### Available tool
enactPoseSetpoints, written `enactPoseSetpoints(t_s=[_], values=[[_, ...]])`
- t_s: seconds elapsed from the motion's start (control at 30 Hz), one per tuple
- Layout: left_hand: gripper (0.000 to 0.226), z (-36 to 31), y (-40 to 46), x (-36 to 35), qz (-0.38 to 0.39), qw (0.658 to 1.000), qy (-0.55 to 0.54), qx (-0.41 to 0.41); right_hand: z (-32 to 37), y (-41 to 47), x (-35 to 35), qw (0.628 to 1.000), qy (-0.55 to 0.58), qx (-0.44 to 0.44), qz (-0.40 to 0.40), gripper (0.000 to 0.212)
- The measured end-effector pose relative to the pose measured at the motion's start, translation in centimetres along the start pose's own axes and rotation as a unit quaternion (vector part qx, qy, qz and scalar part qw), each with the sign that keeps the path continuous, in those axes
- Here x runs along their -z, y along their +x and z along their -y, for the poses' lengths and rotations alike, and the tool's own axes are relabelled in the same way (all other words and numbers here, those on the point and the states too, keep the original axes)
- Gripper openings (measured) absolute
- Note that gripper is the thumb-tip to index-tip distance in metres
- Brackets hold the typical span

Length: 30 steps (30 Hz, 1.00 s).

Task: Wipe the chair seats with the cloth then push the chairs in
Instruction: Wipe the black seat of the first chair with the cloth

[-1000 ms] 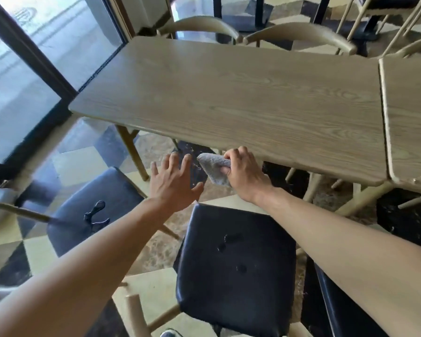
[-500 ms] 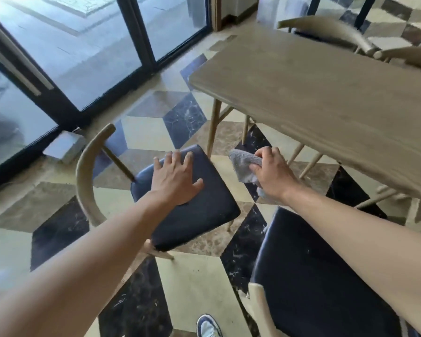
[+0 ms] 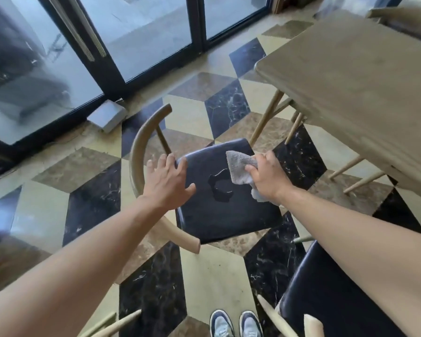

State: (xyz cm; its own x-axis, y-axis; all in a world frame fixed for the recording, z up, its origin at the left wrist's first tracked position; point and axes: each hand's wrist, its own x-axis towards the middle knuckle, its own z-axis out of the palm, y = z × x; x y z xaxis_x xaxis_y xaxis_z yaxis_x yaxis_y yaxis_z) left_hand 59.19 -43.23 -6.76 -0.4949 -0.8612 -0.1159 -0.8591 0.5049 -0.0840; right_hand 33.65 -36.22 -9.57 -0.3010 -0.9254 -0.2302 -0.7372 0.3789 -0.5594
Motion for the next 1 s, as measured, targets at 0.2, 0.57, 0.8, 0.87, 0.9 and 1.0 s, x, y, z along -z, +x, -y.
enactPoseSetpoints(t_s=[0.2,0.57,0.8,0.87,0.9,1.0], values=[[0.078,-1.0,2.0,-0.6,0.023,1.000,0.016,-0.006,-1.7,2.0,-1.6,0.999,0.050,-0.018,-0.005,0.028],[0.077,1.1,8.3,-3.5,0.021,0.999,-0.002,-0.046,0.2,7.2,-6.9,0.996,0.078,-0.043,0.019,0.019],[0.074,6.8,16.4,-6.5,0.052,0.995,-0.039,-0.074,3.3,12.8,-10.2,0.994,0.074,-0.081,0.007,0.016],[0.072,7.2,17.3,-7.0,0.057,0.993,-0.064,-0.079,3.4,13.8,-10.1,0.991,0.074,-0.107,-0.005,0.016],[0.071,7.5,17.8,-7.1,0.053,0.992,-0.082,-0.082,3.4,14.1,-9.9,0.990,0.072,-0.120,-0.011,0.015],[0.068,9.0,19.4,-6.7,0.020,0.985,-0.138,-0.099,3.4,15.3,-9.1,0.985,0.070,-0.157,-0.025,0.014]])
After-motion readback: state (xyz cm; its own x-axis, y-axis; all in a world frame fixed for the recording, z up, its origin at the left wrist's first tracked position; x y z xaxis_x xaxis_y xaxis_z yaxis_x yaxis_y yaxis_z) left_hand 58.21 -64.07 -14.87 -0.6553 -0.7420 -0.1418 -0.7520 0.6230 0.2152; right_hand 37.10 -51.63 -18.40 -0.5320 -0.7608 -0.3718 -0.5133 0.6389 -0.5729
